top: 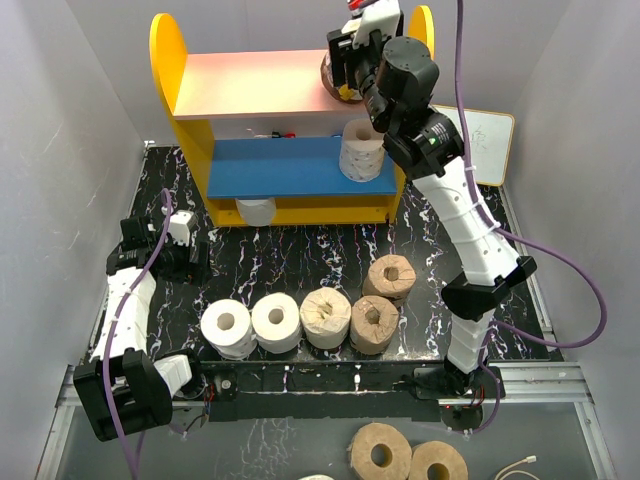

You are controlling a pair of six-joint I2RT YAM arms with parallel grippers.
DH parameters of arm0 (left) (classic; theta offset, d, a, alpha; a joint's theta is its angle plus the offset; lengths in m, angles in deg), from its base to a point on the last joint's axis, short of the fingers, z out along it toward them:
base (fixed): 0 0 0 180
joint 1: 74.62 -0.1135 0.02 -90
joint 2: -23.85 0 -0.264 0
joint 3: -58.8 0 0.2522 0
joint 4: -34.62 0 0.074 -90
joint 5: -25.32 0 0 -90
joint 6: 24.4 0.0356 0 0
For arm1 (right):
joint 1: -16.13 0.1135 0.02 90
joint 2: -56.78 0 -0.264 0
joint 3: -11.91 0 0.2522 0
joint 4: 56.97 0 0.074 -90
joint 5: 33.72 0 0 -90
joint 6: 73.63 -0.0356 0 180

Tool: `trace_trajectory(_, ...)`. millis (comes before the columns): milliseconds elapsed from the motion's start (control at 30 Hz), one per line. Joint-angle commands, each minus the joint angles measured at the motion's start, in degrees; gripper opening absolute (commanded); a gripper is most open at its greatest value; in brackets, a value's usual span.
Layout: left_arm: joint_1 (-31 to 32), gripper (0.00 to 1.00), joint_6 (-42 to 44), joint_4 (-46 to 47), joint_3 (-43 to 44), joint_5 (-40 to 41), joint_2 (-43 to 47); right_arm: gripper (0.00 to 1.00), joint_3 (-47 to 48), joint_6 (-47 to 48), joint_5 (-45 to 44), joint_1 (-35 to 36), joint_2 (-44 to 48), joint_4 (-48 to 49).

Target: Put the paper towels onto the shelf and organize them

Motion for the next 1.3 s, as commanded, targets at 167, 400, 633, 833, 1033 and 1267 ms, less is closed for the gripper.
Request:
trace_trajectory(167,-0.28,0.99,0.40,-0.86,2.39,-1.70,-1.53,0.71,1.71,-3.76,17.56,-1.69,-4.12,20.22)
trace_trajectory(400,-0.32,0.99,0.37,-1.11,2.41,-1.42,-1.45,0.94,2.57,-11.67,28.84,-2.57,-4.23,28.27)
trace_trajectory(633,-0.36,0.99,0.38,-1.29,2.25,-1.19,-0.58,0.99,-21.87,-9.06,15.84,8.89,16.20,18.65)
trace_trajectory(833,-0.33,0.99,0.46,-1.57,2.50,-1.35,-1.12,0.99,-36.56,-8.47,-3.48,23.28,26.08,-0.99)
trace_trajectory(1033,-0.33,0.99,-7.64,3.38,2.64,8.51,-1.50,0.99,-55.17,-24.22,-6.58,26.74,34.09,-9.75)
trace_trajectory(1267,-0.59,0.99,-10.34,2.09,4.87,13.37,-3.22,0.99,-86.99,-36.93,2.15,26.76,62.11,19.06)
